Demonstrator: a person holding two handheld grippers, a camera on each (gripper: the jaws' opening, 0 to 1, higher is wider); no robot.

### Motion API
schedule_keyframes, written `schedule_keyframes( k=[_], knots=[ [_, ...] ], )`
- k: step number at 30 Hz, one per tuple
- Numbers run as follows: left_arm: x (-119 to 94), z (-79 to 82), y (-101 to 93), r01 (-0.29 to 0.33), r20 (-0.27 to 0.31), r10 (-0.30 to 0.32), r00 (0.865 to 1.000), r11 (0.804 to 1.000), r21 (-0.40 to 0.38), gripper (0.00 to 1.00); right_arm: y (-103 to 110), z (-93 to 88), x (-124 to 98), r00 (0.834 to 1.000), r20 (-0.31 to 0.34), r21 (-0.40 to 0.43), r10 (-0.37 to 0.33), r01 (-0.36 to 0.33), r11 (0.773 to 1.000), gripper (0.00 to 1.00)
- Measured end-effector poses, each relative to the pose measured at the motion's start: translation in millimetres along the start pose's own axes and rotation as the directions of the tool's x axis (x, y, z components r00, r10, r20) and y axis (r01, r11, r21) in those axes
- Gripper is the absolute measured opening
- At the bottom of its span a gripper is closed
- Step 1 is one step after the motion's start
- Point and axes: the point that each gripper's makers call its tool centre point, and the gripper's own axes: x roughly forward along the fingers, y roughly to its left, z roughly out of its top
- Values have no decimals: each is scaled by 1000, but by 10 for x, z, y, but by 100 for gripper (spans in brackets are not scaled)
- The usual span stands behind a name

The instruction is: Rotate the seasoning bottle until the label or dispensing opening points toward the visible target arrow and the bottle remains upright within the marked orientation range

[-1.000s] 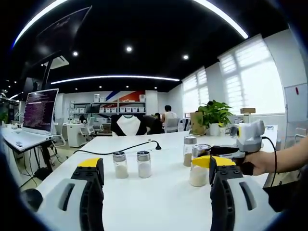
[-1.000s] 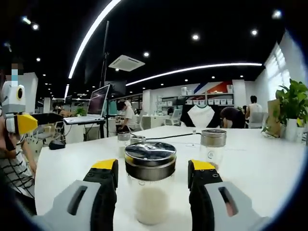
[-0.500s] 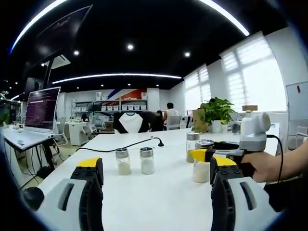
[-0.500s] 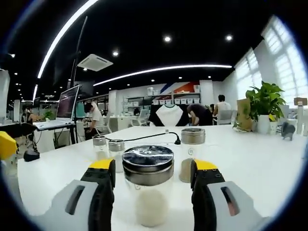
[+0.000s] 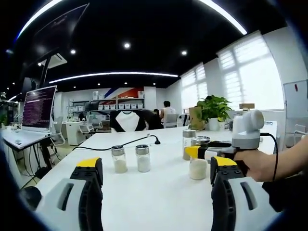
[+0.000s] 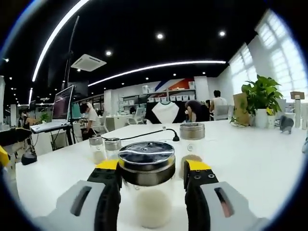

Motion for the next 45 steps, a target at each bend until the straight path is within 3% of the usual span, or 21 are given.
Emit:
schedule_keyframes(
  k=[3,12,21,31,34,45],
  knots=[
    [1,-1,28,-11,-1,11,1000,1000,23,100,13,-5,-5,1000,-8,-33,-15,15,999,41],
    [6,-29,41,-3,-4,3,1000,1000,-21,99,0,0,2,1000,-2,-24,3,-3,1000,41],
    [-6,-50,12,6,-11,-6,1000,1000,-9,100,-2,-1,-4,1000,-4,-25,21,-21,999,41],
    [-12,-32,-20,20,-1,-20,1000,1000,-18,99,14,-10,-16,998,-14,-21,63,-64,998,41],
    [-30,21,-31,30,41,-28,999,999,-43,100,19,-11,-19,997,-19,-24,75,-75,997,41],
    [-34,32,28,23,29,-22,999,1000,-22,100,31,-11,-39,988,-14,-29,152,-152,988,41]
  ],
)
